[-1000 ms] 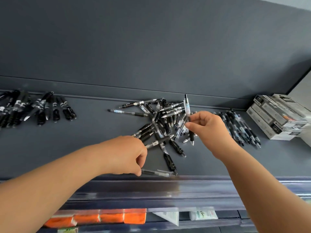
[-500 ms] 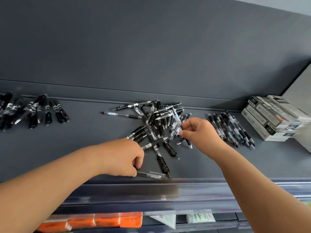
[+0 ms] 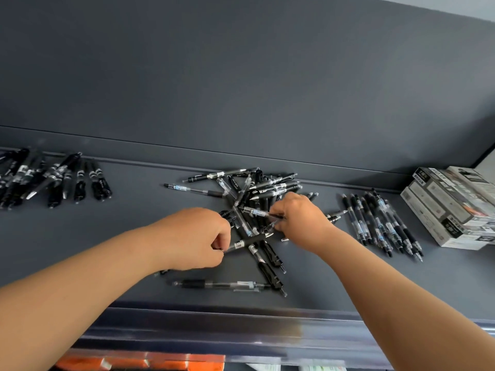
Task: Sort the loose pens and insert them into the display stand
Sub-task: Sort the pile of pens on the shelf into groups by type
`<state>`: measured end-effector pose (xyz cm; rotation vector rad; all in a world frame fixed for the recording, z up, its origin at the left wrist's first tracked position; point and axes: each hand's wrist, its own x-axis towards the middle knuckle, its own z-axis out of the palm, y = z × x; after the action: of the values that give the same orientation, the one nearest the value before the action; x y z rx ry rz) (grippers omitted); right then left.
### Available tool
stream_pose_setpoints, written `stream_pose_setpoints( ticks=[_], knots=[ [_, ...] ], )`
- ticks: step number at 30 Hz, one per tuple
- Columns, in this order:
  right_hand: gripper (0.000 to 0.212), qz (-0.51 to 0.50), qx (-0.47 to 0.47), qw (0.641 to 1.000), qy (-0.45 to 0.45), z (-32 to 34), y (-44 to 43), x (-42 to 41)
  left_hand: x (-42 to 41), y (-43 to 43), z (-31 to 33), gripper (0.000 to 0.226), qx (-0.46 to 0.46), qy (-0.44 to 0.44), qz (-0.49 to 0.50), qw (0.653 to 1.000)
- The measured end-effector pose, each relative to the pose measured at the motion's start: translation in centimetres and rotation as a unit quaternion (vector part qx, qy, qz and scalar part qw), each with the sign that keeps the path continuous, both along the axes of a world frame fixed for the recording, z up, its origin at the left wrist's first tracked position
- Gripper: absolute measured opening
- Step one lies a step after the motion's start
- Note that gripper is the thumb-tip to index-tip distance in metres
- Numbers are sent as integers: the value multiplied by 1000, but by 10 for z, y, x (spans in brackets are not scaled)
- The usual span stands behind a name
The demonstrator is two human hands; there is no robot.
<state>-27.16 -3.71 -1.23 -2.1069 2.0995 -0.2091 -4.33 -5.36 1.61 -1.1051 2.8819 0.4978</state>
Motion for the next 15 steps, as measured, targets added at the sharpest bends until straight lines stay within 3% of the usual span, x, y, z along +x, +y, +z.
stream_pose_setpoints(
  ticks=[3, 7, 11, 15],
  knots=[
    [15, 13, 11, 1000, -2, 2, -6, -2, -2, -1, -3, 6, 23, -8, -17, 1000],
    [15, 29, 16, 999, -8, 2, -10, -2, -5, 4, -7, 23, 50, -55, -39, 997],
    [20, 30, 12, 999, -19, 1, -13, -4, -9, 4, -7, 9, 44, -63, -46, 996],
    [19, 35, -19, 997, -59, -1, -14, -5, -12, 10, -11, 11, 13, -80, -81, 993]
  ],
)
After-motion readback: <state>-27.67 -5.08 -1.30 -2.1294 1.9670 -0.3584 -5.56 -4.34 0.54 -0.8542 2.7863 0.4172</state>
